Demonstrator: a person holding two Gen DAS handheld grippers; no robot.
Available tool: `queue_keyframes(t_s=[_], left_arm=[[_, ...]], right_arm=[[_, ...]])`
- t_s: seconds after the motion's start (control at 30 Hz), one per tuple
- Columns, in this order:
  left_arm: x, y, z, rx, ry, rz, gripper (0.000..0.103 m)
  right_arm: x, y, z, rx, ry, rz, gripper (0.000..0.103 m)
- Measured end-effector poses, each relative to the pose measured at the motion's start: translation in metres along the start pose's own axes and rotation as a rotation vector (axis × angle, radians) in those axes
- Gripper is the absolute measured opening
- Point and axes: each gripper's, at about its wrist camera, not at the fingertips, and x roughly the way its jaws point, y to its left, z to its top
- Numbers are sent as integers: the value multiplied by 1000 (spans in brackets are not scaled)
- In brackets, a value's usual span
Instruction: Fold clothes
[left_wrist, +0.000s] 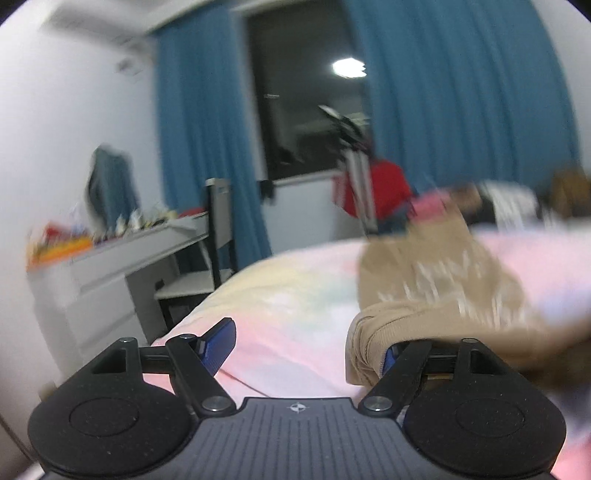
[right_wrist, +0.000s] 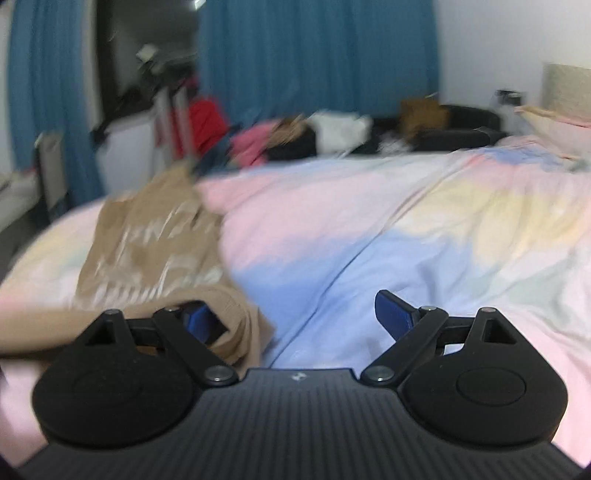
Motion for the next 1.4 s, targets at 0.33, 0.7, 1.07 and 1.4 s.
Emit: queue_keyframes(t_s=[0.33,0.7,1.07,1.4], left_arm=[[-21,37,23,-205,-65,28,77],[-93,64,136,-270,-414,3,78],[-188,105,293,-229,-535,-29,81],[-249,144,374,-242,-549,-70,81]], right_arm=[[-2,1,2,37,-101,-51,90],[-108,3,103,2,-565,-61,90],[-242,0,235,-6,-692,23,90],[-332,-6,284,-24,-782,77,91]])
